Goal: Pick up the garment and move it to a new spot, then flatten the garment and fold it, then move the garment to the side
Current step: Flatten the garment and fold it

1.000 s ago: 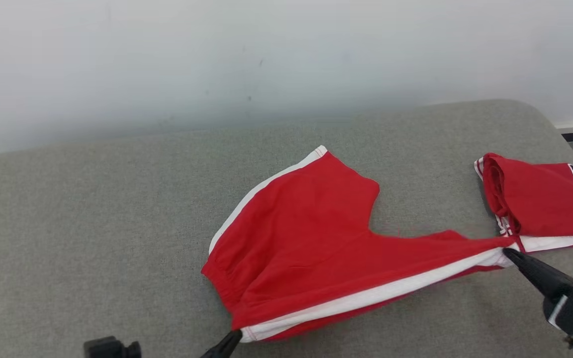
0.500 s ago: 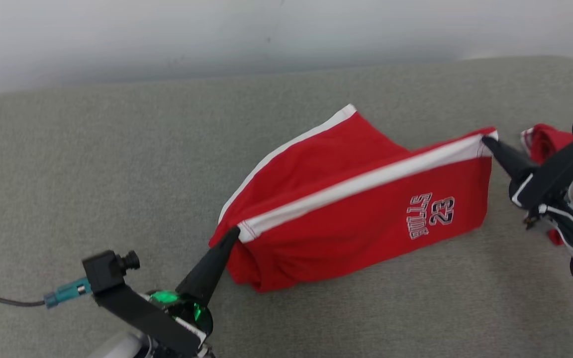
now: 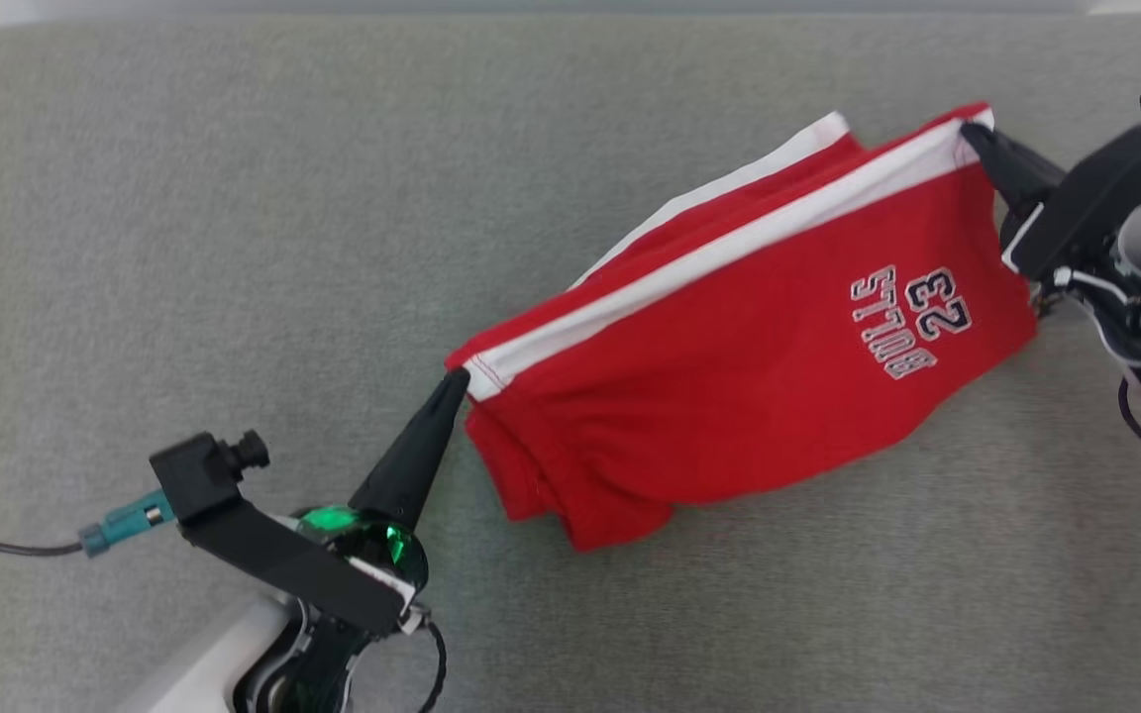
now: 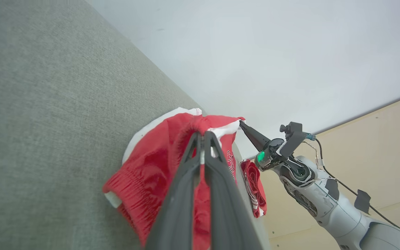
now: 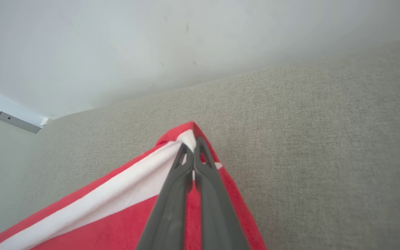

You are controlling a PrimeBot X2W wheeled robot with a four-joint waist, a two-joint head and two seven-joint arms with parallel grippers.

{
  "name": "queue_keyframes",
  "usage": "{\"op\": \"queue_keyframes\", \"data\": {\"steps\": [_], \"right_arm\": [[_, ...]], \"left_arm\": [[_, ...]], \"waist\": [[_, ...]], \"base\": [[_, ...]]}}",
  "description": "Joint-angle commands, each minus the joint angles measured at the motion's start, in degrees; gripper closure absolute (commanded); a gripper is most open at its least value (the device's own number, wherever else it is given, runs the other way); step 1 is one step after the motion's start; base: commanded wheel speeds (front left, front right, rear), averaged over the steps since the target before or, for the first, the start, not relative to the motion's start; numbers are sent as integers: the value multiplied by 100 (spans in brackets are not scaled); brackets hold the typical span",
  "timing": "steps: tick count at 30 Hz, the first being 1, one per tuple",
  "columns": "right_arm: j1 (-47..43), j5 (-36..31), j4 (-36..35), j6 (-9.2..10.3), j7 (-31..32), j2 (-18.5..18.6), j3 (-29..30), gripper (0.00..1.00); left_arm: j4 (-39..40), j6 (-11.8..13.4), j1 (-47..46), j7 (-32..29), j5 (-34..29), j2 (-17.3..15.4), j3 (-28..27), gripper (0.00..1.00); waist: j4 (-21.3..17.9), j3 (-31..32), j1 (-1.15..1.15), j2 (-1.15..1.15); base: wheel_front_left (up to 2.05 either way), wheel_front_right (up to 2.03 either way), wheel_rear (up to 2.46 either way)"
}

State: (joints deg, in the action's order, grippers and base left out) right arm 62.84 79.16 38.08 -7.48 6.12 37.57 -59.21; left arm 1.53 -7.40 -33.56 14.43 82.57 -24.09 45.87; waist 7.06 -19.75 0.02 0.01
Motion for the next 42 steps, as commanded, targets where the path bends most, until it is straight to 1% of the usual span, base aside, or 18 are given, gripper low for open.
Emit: {"op": "queue_keyframes", "data": {"steps": [1, 8, 13, 15, 16, 17, 19, 20, 22, 23, 24, 27, 29, 32, 34, 36, 39, 42], "right_arm": [[163, -40, 92, -2, 2, -49, -37, 100], [526, -103, 352, -2, -42, -105, -171, 100], [715, -128, 568, -2, -59, -198, -289, 100], [797, -197, 673, -2, -118, -264, -368, 77], [826, -210, 704, -2, -137, -300, -398, 0], [841, -218, 745, -2, -164, -343, -428, 0], [843, -228, 801, -2, -228, -405, -488, 0], [834, -226, 815, -2, -272, -416, -514, 0], [773, -195, 832, -2, -374, -428, -556, 0], [734, -172, 824, -2, -439, -429, -573, 0], [681, -154, 808, -2, -499, -433, -590, 0], [536, -83, 697, -2, -723, -392, -631, 0], [369, -22, 588, -2, -865, -347, -672, 0], [61, 82, 432, -2, -1040, -277, -758, 0], [-96, 153, 406, -2, -1179, -261, -789, 0], [-281, 254, 423, -2, -1328, -301, -759, 0], [-494, 399, 490, -2, -1502, -351, -748, 0], [-624, 470, 647, -2, -1634, -395, -752, 0]], "left_arm": [[-45, -12, -115, 33, -55, 10, -46, 100], [-134, -13, -178, 57, 41, 85, -184, 100], [-349, -12, -306, -4, 59, 165, -72, 100], [-425, -12, -332, -17, 56, 192, -33, 100], [-461, -12, -344, -15, 49, 198, -24, 100], [-493, -8, -363, -11, 56, 214, -23, 100], [-554, -8, -391, -2, 70, 229, -25, 82], [-583, -8, -392, 2, 63, 229, -21, 63], [-658, -8, -389, 10, 5, 211, -6, 39], [-693, -8, -387, 12, -31, 198, 1, 3], [-736, -8, -388, 17, -88, 176, 11, 0], [-854, -2, -328, 33, -281, 132, 23, 0], [-902, 79, -239, 46, -447, 123, 4, 0], [-933, 314, -145, 72, -929, 45, -4, 0], [-875, 523, -34, 73, -1378, -9, -90, 0], [-772, 865, 70, 77, -2194, -94, -204, 0], [-516, 1321, 412, 74, -3182, 17, -305, 0], [-243, 1653, 722, 75, -3876, 80, -376, 0]], "waist": [[315, -333, -2, -1], [570, -550, -2, -1], [664, -640, -2, -1], [661, -659, -2, -1], [650, -669, -2, -1], [636, -672, -2, -1], [600, -652, -2, -1], [579, -637, -2, -1], [530, -590, -2, -1], [503, -563, -2, -1], [476, -528, -2, -1], [390, -403, -2, -1], [342, -293, -2, -1], [264, -112, -2, -1], [200, 3, -2, -1], [162, 121, -2, -1], [151, 282, -2, -1], [205, 387, -2, -1]], "base": [[0, 0, 0], [0, 0, 0], [0, 0, 0], [0, 0, 0], [0, 0, 0], [0, 0, 0], [0, 0, 0], [0, 0, 0], [0, 0, 0], [0, 0, 0], [0, 0, 0], [0, 0, 0], [0, 0, 0], [0, 0, 0], [0, 0, 0], [0, 0, 0], [0, 0, 0], [0, 0, 0]]}}
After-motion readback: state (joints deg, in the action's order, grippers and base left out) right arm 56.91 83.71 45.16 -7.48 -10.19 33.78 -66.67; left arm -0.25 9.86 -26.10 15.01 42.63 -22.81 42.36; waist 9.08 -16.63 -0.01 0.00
